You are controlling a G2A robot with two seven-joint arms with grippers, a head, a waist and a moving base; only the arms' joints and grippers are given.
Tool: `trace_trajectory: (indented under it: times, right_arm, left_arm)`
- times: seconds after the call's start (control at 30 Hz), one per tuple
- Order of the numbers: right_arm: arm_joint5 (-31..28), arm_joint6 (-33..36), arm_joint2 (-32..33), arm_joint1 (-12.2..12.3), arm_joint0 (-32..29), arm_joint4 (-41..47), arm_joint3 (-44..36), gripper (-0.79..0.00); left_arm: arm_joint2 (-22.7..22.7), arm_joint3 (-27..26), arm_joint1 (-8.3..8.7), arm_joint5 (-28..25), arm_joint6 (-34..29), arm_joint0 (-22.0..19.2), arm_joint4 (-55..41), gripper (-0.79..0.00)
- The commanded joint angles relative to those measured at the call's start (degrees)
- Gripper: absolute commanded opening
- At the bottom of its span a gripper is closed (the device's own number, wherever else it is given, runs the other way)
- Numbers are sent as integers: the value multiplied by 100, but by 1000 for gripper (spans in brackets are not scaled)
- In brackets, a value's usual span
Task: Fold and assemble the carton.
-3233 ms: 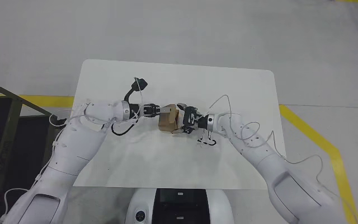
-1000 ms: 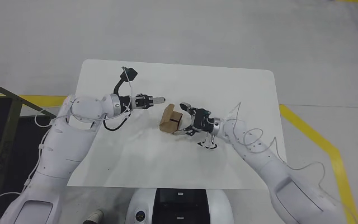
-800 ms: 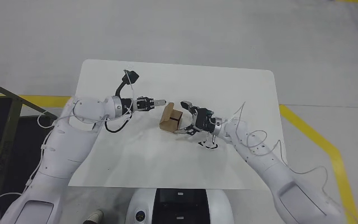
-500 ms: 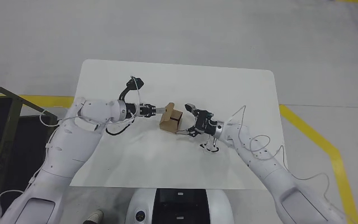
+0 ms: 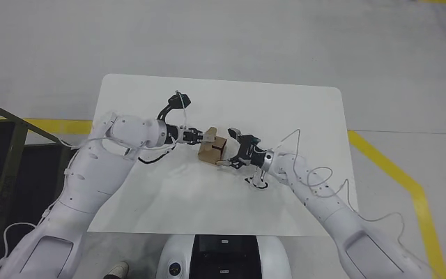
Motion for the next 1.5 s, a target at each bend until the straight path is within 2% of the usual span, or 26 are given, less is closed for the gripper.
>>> trace_trajectory:
  times: [0.0, 0.07, 0.1, 0.13, 0.17, 0.2, 0.27, 0.3, 0.37, 0.47, 0.8, 0.87, 1.0, 1.37, 1.47]
  right_arm:
    - [-4, -4, -15, -23, 19, 35, 49, 0]
    - [-10, -19, -32, -43, 38, 50, 93, 0]
    - [-6, -26, -37, -53, 45, 61, 116, 0]
    - [-1, -34, -44, -61, 51, 62, 134, 0]
    - [0, -39, -51, -70, 56, 65, 156, 0]
    - [6, -47, -54, -77, 62, 72, 174, 0]
    - [7, -55, -61, -91, 72, 83, 208, 0]
    - [15, -60, -64, -98, 76, 86, 221, 0]
    - [19, -70, -70, -109, 84, 84, 241, 0]
    - [13, -85, -80, -121, 98, 63, 252, 0]
    - [-67, -118, -105, -158, 174, 15, 325, 0]
    - [-91, -121, -110, -170, 199, 19, 349, 0]
    - [-151, -67, -144, -200, 278, -16, 429, 0]
    - [-182, -4, -249, -325, 521, -50, 709, 0]
    - [-198, -36, -278, -352, 561, -74, 763, 0]
  left_arm:
    - [64, 9, -11, 33, -20, -73, 69, 0]
    - [128, -13, -21, 68, -26, -121, 154, 0]
    - [153, -17, -26, 84, -39, -138, 159, -37]
    - [176, -14, -29, 102, -62, -159, 190, -120]
    - [197, -12, -32, 118, -64, -179, 229, -169]
    - [222, -8, -34, 144, -75, -198, 285, -188]
    - [261, -4, -41, 192, -79, -232, 346, -409]
    - [273, -6, -44, 205, -65, -249, 371, -428]
    - [292, -16, -50, 235, -45, -278, 404, -616]
    - [313, -40, -57, 285, -18, -305, 448, -785]
    - [437, 86, -92, 480, -67, -436, 579, -785]
    - [455, 106, -100, 481, -64, -460, 574, -690]
    - [482, 81, -119, 468, -41, -517, 530, -637]
    - [640, 313, -179, 487, -39, -643, 498, -677]
    - [657, 340, -190, 479, -6, -659, 493, -650]
